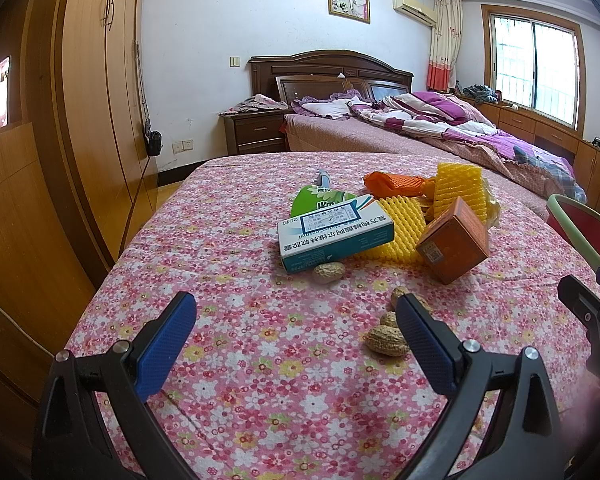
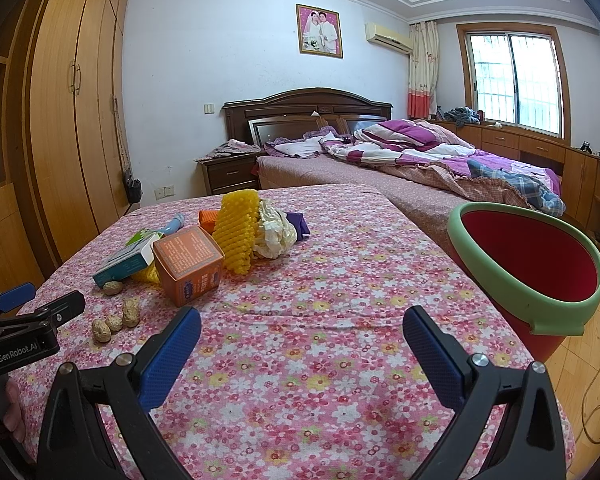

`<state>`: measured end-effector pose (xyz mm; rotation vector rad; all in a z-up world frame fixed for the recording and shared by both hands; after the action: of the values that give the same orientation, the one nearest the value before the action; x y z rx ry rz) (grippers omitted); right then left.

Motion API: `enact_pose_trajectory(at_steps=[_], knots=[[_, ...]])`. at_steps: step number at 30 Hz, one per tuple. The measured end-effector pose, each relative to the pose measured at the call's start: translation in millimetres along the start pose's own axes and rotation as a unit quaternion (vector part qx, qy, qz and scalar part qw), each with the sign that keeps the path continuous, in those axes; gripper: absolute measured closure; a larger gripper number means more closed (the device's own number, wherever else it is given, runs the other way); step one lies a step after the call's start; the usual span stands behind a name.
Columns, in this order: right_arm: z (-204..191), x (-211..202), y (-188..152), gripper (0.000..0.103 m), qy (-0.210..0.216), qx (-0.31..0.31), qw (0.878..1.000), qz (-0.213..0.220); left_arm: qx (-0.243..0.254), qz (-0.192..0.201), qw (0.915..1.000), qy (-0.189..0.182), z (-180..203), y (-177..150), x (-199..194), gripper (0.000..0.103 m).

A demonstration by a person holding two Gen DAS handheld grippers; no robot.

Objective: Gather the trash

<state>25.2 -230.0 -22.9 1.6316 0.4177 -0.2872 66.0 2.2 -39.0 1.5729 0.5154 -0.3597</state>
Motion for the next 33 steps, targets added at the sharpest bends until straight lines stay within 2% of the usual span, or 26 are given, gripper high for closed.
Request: enact_pose_trajectory(at_steps=[12, 18, 24, 26, 33], knots=[[0.4, -1.3, 1.8, 0.0, 0.01, 0.013, 1.0, -0.008, 0.009, -0.001, 1.0, 0.003, 3.6, 3.5, 0.6, 0.003], [12.8, 2.3, 4.3, 0.0, 0.031, 0.063, 0.997, -0.031, -0.01, -0.036, 0.999, -0.024, 3.4, 10.9, 11.9, 0.004], [23.9, -4.9, 19.4, 0.0, 0.031, 0.08, 0.996, -0.034, -0.002, -0.039, 0.9984, -0.041, 10.5, 37.7, 25.3, 0.004], [27.3, -6.4, 25.4, 0.0, 0.029, 0.083, 0.996, -0.033, 0.003, -0.051, 0.9974, -0.05, 17.6, 45.2, 33.2, 0.004], [35.1, -5.1, 34.6, 0.0, 0.029, 0.09, 0.995, -0.043, 0.021, -0.108, 0.993, -0.044, 43.1, 52.2, 76.9, 0.004]])
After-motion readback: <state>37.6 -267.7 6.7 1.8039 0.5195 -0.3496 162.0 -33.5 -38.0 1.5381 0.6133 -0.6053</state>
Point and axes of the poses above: each gripper's, at about its wrist camera, not at the fingertips, and x roughly the way its jaws point, z to its right, y to its top, the point moved 8 cm from there along x, roughly the way its jaws point, and after that the axes turned 6 degrees about y, right-handed, at the moved point
